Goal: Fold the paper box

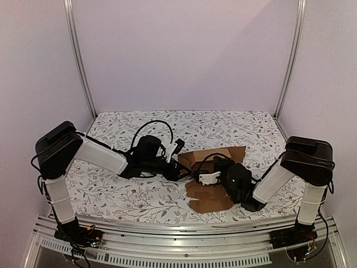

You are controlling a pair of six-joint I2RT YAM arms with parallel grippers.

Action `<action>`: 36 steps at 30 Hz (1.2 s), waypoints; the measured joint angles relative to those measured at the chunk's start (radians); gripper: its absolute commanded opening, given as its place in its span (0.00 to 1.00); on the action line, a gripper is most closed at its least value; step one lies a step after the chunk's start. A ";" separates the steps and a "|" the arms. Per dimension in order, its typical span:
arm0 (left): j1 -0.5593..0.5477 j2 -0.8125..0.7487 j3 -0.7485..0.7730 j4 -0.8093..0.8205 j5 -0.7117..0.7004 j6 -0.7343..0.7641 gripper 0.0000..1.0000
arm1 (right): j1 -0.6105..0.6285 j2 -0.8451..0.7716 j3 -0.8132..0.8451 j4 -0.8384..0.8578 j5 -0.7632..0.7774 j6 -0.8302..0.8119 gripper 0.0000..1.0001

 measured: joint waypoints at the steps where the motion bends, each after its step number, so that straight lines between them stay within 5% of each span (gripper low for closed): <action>1: -0.005 0.001 0.008 -0.007 0.001 0.013 0.57 | 0.000 -0.004 -0.001 -0.002 0.002 0.002 0.00; 15: 0.088 -0.353 -0.161 -0.174 -0.076 0.169 0.58 | 0.001 -0.034 -0.005 -0.039 0.000 0.013 0.00; 23: 0.200 -0.106 0.000 -0.199 -0.162 0.133 0.55 | 0.001 -0.034 -0.003 -0.051 0.000 0.013 0.00; 36: 0.107 0.019 0.011 -0.056 -0.015 0.224 0.56 | 0.001 -0.034 0.019 -0.080 0.000 0.026 0.00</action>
